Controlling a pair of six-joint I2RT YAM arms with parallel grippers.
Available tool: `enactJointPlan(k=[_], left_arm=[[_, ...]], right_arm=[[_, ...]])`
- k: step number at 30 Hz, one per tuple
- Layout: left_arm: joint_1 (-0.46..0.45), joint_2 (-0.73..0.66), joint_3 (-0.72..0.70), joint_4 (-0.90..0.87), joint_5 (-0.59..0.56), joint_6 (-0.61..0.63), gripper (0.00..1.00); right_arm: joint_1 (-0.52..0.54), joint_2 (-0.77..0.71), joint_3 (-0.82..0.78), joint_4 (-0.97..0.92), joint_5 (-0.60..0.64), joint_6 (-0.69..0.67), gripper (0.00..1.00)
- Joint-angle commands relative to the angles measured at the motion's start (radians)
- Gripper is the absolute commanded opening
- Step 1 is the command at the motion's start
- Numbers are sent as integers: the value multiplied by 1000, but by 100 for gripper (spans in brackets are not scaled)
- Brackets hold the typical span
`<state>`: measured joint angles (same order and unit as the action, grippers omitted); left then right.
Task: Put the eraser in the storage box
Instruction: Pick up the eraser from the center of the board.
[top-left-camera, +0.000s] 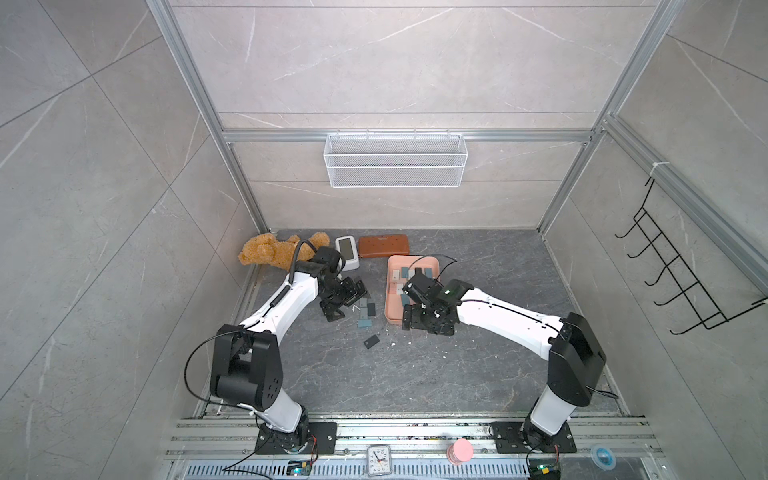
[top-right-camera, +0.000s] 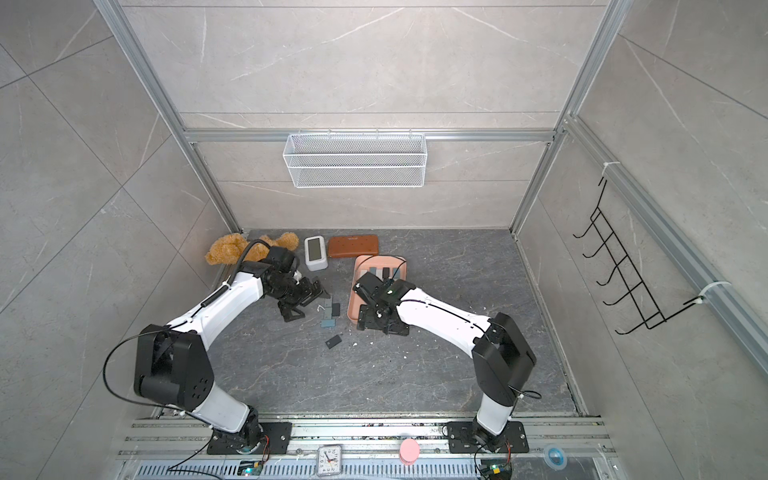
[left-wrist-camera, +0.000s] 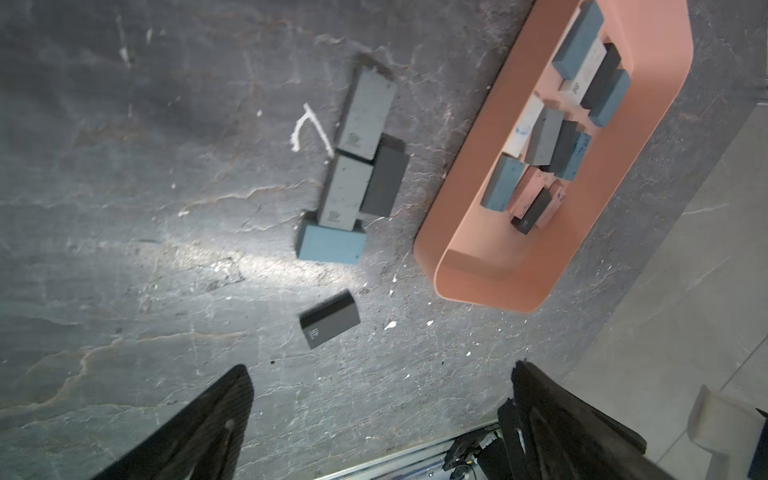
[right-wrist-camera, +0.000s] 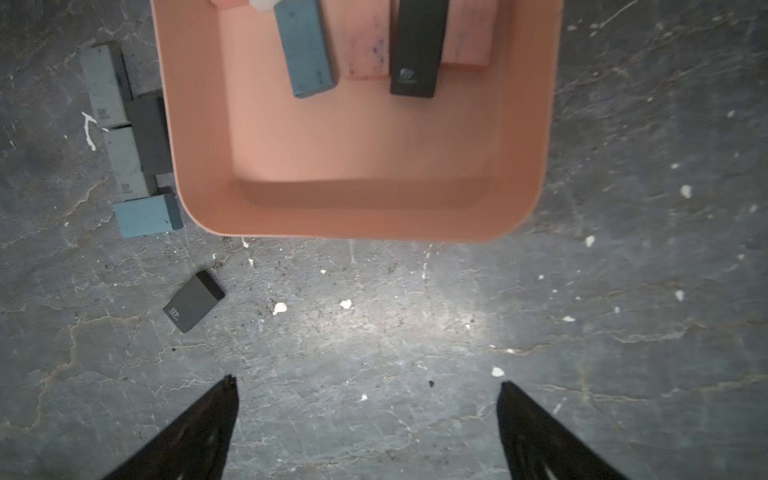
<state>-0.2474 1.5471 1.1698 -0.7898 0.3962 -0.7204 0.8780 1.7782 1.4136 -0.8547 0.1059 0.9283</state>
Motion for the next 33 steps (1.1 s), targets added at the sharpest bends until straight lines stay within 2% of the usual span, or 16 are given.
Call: enactJointPlan(k=[1,7,13,20,27,33], left_arm=[[52,-74,-113,63,130,41,99],[232,-176,-298,95,253,80,99],[320,-184,-371,69,293,153,99],[334,-203,-417,86,292,129,99],[353,-206,-413,72,258,128,99],[359,-210,-409,65,247,128,99]], right_arm=[[77,84,75,-74,59,134,95],[181,247,216,-93,32,229,93],[216,432,435,-138,-10,260,90],[221,582,661,-241,-11,294,85],[220,652,745,-286,-31,310,80],[216,665,729,-256,-39,311,75]])
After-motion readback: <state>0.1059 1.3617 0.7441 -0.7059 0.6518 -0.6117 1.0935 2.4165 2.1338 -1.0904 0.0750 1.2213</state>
